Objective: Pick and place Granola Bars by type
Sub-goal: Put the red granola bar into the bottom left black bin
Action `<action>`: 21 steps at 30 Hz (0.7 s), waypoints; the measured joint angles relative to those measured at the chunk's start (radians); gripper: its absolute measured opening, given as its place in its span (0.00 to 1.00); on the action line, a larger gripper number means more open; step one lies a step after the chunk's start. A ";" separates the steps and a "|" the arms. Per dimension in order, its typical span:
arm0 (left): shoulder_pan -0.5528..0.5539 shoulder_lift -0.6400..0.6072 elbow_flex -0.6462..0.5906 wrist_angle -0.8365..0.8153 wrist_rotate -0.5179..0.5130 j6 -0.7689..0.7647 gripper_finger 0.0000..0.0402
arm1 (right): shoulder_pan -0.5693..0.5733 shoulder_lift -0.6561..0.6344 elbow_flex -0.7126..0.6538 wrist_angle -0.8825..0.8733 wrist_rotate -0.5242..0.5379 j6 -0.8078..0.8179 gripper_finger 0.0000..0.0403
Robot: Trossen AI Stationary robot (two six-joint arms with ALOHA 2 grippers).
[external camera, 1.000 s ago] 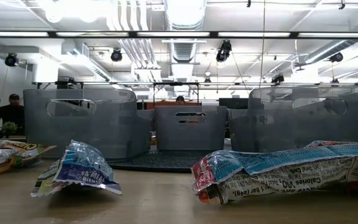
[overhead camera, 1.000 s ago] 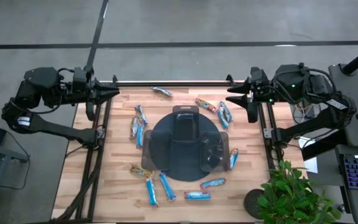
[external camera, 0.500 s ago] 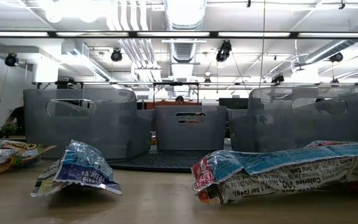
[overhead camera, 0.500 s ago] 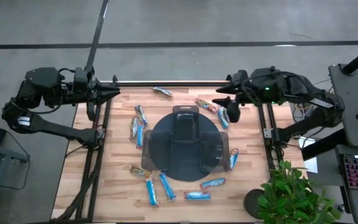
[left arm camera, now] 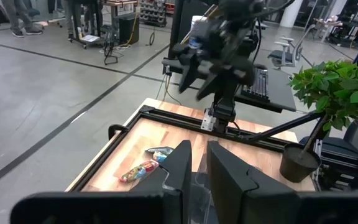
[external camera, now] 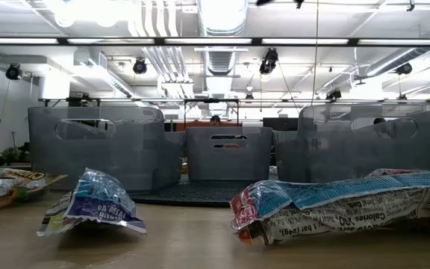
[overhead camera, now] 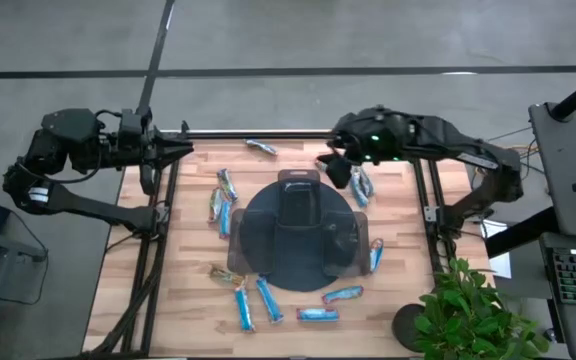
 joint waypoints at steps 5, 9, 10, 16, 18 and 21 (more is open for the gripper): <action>0.000 0.000 0.000 -0.004 0.000 0.000 0.09 | -0.057 0.065 0.000 -0.038 -0.006 -0.001 0.53; 0.000 0.000 0.000 -0.004 0.000 0.000 0.09 | -0.098 0.113 0.001 -0.068 -0.006 0.000 0.53; 0.000 0.000 0.000 -0.004 0.000 0.000 0.09 | -0.106 0.125 0.001 -0.079 -0.006 0.004 0.53; 0.000 0.000 0.000 -0.007 0.000 0.000 0.09 | -0.160 0.199 0.000 -0.200 -0.005 -0.004 0.53; 0.000 0.000 0.000 -0.009 0.000 0.000 0.09 | -0.173 0.229 0.000 -0.228 -0.002 -0.038 0.53; 0.000 0.000 0.000 -0.013 0.000 0.000 0.09 | -0.193 0.270 -0.001 -0.232 -0.005 -0.100 0.53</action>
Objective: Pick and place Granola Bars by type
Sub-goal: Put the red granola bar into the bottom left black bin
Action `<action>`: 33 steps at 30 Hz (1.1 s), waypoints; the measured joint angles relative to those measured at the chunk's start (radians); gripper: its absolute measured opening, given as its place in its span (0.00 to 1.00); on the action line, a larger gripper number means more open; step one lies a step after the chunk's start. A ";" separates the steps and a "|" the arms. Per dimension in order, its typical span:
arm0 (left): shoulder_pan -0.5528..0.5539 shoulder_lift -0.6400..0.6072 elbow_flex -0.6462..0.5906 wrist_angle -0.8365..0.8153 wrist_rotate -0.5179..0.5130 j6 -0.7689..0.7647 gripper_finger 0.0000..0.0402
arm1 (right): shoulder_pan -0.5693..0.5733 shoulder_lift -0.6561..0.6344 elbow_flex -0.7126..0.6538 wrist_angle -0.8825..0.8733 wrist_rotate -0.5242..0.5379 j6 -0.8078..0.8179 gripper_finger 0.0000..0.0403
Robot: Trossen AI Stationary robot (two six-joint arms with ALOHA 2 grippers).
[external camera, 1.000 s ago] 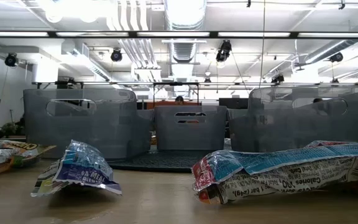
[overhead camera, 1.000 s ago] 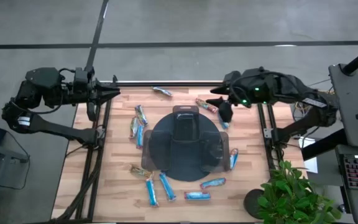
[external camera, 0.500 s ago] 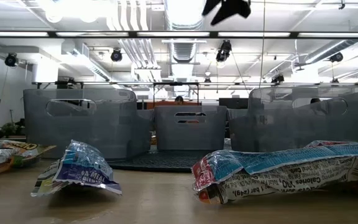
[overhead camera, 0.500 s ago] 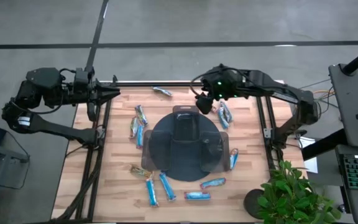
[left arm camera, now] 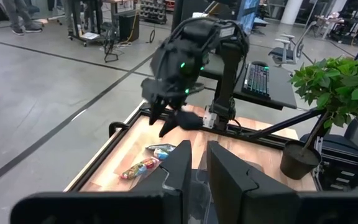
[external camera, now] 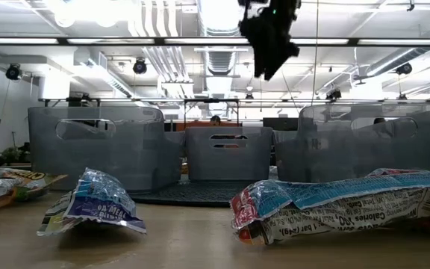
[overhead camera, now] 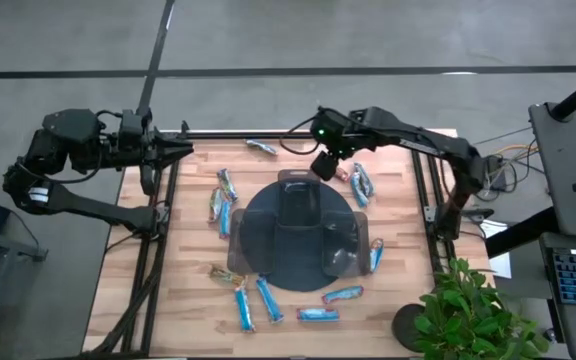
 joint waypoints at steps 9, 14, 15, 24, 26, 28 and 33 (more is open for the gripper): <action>0.000 0.000 0.000 -0.003 0.000 -0.027 0.09 | -0.091 0.101 -0.002 -0.009 -0.042 -0.104 0.53; 0.000 0.000 0.000 -0.007 0.000 -0.047 0.09 | -0.161 0.126 -0.002 -0.003 -0.113 -0.134 0.53; 0.000 0.000 0.000 -0.007 0.000 -0.047 0.09 | -0.173 0.129 -0.003 -0.003 -0.122 -0.139 0.53; 0.000 0.000 0.000 -0.007 0.000 -0.050 0.09 | -0.229 0.162 -0.006 -0.002 -0.192 -0.128 0.53; 0.000 0.000 0.000 -0.007 0.000 -0.054 0.09 | -0.230 0.172 -0.013 -0.001 -0.195 -0.127 0.53; 0.000 0.000 0.000 -0.007 0.000 -0.056 0.09 | -0.231 0.179 -0.037 0.005 -0.186 -0.126 0.53; 0.000 0.001 0.000 -0.006 0.000 -0.059 0.09 | -0.236 0.191 -0.123 0.051 -0.148 -0.147 0.53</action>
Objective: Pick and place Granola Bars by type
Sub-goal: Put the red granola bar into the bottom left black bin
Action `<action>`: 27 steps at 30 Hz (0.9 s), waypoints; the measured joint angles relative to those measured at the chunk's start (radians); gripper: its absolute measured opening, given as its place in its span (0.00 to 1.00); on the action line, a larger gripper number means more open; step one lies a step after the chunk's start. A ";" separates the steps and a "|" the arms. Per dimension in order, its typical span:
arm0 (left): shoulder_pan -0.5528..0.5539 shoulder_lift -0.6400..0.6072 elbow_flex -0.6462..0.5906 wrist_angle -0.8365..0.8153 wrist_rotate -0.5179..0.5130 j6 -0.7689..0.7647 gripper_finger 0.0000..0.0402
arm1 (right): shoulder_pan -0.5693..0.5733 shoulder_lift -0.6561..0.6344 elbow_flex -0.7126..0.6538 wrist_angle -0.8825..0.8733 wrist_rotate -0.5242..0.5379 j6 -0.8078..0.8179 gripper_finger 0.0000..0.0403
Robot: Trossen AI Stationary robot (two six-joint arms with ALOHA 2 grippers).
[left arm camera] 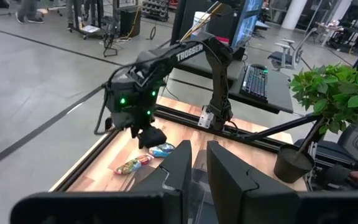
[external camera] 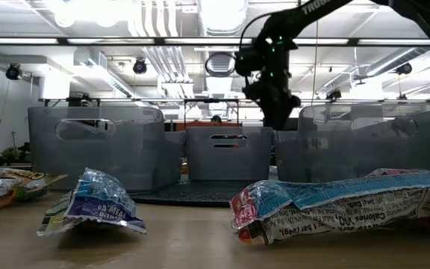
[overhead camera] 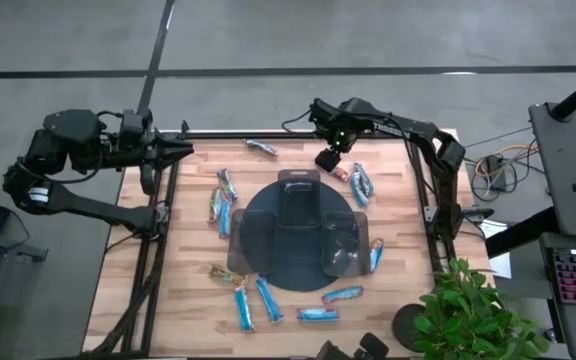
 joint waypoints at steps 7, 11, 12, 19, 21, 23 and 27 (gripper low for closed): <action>0.000 0.003 0.000 0.000 0.000 -0.013 0.09 | -0.006 -0.011 -0.116 0.086 0.022 -0.071 0.53; 0.000 0.007 0.000 0.000 0.000 -0.015 0.09 | -0.011 -0.011 -0.151 0.121 0.021 -0.089 0.53; 0.000 0.009 0.000 0.000 0.000 -0.015 0.09 | -0.013 -0.012 -0.157 0.125 0.014 -0.089 0.53; 0.000 0.016 0.000 0.000 0.000 -0.020 0.09 | -0.019 -0.013 -0.202 0.182 -0.057 -0.130 0.53; 0.000 0.021 0.000 0.000 0.000 -0.021 0.09 | -0.018 -0.013 -0.213 0.191 -0.058 -0.161 0.52; 0.000 0.021 0.000 0.000 0.000 -0.021 0.09 | -0.018 -0.013 -0.223 0.196 -0.058 -0.178 0.52; 0.000 0.026 0.000 0.000 0.000 -0.020 0.09 | -0.019 -0.014 -0.249 0.204 -0.057 -0.215 0.52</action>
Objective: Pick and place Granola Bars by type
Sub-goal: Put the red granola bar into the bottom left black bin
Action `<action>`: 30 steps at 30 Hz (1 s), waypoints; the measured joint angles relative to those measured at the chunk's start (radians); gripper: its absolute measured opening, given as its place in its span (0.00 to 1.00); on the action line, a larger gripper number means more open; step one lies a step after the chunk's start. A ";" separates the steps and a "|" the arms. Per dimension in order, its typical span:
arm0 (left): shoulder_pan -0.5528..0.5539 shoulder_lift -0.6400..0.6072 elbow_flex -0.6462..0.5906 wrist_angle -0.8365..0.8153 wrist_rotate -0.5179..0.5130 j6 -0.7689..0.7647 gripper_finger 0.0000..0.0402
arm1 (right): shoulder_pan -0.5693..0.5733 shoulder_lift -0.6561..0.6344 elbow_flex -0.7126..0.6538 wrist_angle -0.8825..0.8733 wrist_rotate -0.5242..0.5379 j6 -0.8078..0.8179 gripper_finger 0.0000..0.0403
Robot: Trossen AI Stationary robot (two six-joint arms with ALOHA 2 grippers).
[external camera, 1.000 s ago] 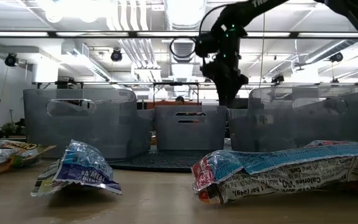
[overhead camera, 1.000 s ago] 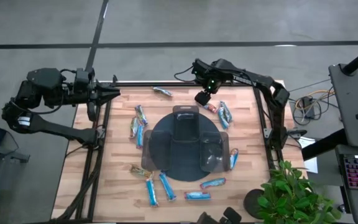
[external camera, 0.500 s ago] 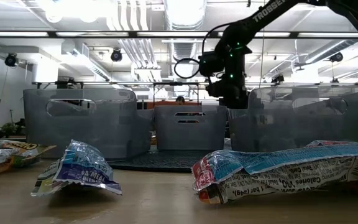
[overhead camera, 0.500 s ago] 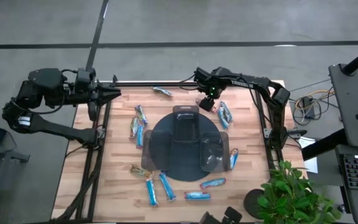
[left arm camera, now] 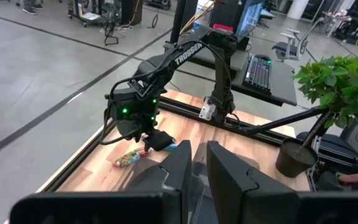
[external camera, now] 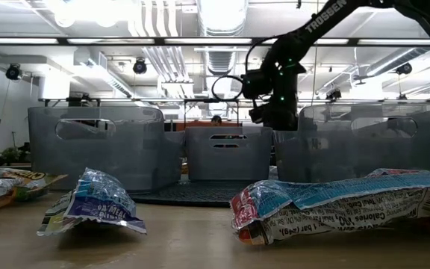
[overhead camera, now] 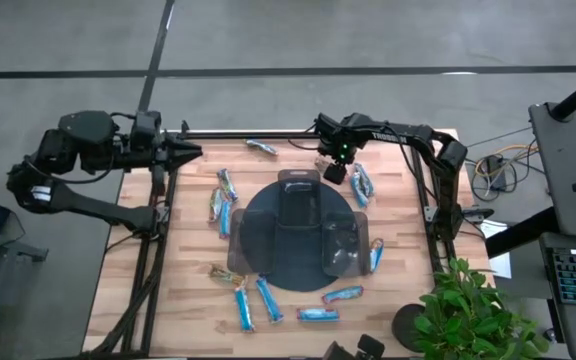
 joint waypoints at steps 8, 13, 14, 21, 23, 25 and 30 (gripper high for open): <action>0.000 0.011 -0.002 -0.002 0.000 0.003 0.09 | 0.006 0.000 -0.013 0.036 -0.012 -0.044 0.52; 0.000 0.010 -0.002 0.000 0.000 0.004 0.09 | 0.006 0.000 -0.011 0.036 -0.034 -0.056 0.56; 0.000 0.012 -0.002 0.000 0.000 0.003 0.09 | 0.005 0.000 -0.012 0.036 -0.034 -0.056 0.56; 0.000 0.017 -0.002 0.000 0.000 0.003 0.09 | 0.000 0.000 -0.027 0.052 -0.035 -0.060 0.61; 0.000 0.016 -0.002 0.000 0.000 0.003 0.09 | -0.001 0.000 -0.038 0.058 -0.035 -0.059 0.61; 0.000 0.017 -0.002 0.000 0.000 0.002 0.09 | -0.002 0.000 -0.053 0.068 -0.033 -0.055 0.61; 0.000 0.016 -0.001 0.000 0.000 0.002 0.09 | -0.004 0.000 -0.069 0.105 -0.027 -0.032 0.61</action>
